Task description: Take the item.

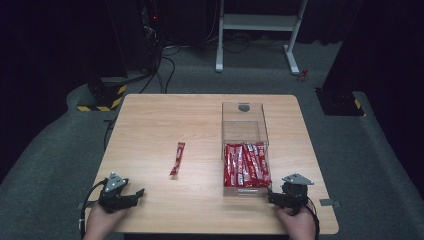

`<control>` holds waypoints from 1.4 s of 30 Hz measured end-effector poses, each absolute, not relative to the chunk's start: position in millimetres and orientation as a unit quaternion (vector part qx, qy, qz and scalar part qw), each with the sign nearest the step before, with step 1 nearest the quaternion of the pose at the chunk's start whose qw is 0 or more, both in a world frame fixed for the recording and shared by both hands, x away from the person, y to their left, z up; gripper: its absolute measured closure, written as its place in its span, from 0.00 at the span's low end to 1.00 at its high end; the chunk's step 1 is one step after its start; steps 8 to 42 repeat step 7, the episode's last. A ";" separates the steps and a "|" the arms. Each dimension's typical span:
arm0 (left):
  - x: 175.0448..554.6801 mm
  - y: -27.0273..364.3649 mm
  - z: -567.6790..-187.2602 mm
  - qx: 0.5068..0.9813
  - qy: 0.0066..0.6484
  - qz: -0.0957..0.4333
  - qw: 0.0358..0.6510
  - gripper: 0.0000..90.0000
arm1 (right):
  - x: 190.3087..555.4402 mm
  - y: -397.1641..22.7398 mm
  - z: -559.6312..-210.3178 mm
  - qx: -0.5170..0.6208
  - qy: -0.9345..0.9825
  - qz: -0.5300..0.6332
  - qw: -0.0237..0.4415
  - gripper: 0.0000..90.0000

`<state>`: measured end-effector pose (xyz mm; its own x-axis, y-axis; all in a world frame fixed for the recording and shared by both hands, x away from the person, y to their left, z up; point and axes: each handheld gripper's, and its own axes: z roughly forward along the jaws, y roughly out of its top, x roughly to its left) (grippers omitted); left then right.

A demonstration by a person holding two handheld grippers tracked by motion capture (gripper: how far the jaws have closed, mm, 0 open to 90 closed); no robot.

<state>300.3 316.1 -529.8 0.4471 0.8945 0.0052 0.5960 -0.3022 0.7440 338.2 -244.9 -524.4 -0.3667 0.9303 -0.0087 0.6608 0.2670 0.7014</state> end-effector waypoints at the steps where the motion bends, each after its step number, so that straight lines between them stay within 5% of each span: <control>1: 300.2 315.2 -530.1 0.778 0.479 0.215 0.346 0.22 | 338.1 -244.9 -524.4 0.519 0.766 0.311 0.217 0.12; 42: 300.7 313.8 -530.2 0.782 0.476 0.209 0.345 0.17 | 338.2 -244.9 -524.4 0.519 0.766 0.311 0.217 0.12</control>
